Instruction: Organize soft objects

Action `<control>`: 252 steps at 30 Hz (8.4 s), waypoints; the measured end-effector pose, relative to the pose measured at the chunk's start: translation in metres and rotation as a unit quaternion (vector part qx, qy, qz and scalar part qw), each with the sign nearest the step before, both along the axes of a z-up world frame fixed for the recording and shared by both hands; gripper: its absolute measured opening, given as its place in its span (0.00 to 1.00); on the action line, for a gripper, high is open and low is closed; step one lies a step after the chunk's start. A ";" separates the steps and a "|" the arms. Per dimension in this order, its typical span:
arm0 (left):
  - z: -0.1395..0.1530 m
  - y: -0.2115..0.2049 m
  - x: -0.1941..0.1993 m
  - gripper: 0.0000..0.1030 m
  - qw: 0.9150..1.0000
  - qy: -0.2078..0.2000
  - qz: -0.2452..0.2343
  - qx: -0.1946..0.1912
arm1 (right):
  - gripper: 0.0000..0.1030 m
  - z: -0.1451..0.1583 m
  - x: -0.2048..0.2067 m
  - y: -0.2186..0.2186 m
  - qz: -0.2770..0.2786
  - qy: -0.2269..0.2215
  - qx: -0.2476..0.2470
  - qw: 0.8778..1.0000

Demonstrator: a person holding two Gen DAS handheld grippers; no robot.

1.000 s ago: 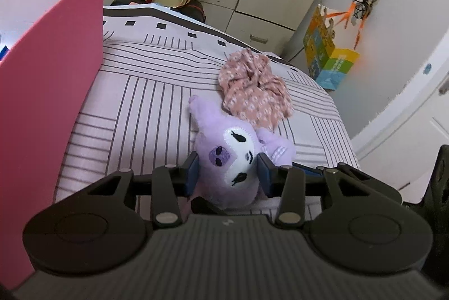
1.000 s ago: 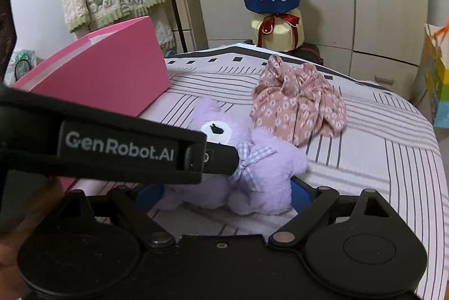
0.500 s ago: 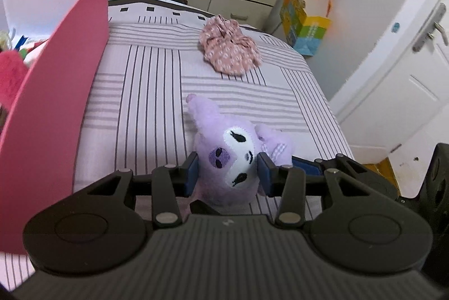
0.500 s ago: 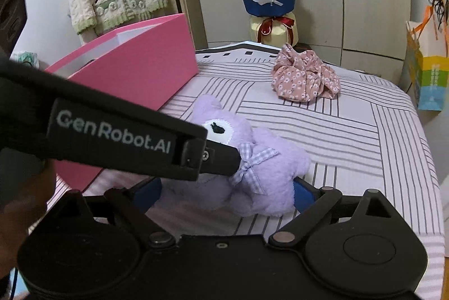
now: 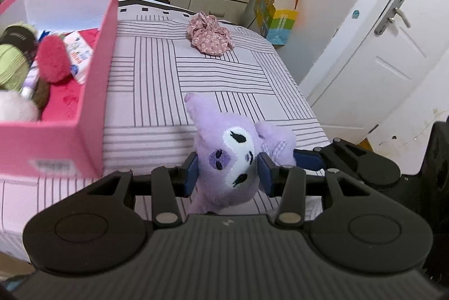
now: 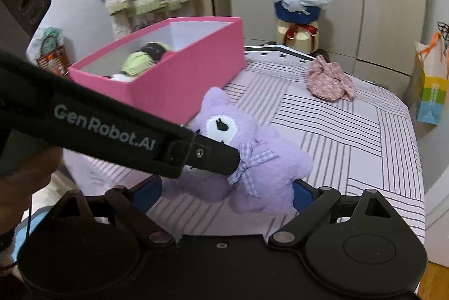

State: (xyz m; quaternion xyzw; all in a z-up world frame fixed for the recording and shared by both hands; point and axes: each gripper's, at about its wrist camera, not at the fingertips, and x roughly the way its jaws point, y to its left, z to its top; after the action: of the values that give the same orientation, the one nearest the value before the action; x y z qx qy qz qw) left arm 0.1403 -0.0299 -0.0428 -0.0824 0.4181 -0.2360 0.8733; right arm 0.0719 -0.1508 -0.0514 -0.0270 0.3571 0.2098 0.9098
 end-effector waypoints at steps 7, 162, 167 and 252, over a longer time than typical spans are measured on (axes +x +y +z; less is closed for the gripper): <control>0.025 0.026 -0.029 0.42 1.000 -0.027 0.001 -0.014 | 0.91 0.027 -0.018 0.020 0.030 -0.011 -0.013 0.999; -0.022 -0.063 0.078 0.14 0.998 -0.029 0.055 -0.021 | 0.13 -0.020 0.080 -0.072 0.021 -0.008 0.087 0.996; -0.012 -0.055 0.046 0.14 0.999 -0.024 0.030 0.014 | 0.14 -0.011 0.051 -0.060 0.030 0.018 0.086 0.996; 0.086 0.125 0.004 0.77 0.977 -0.173 0.106 0.063 | 0.91 0.087 0.046 0.031 0.004 -0.118 0.049 0.992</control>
State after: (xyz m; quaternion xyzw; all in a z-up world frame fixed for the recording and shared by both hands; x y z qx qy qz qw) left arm 0.1440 0.0950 0.0432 -0.0294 0.2639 -0.1261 0.9558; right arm 0.1181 -0.1194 0.0356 -0.0087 0.2366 0.2259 0.9449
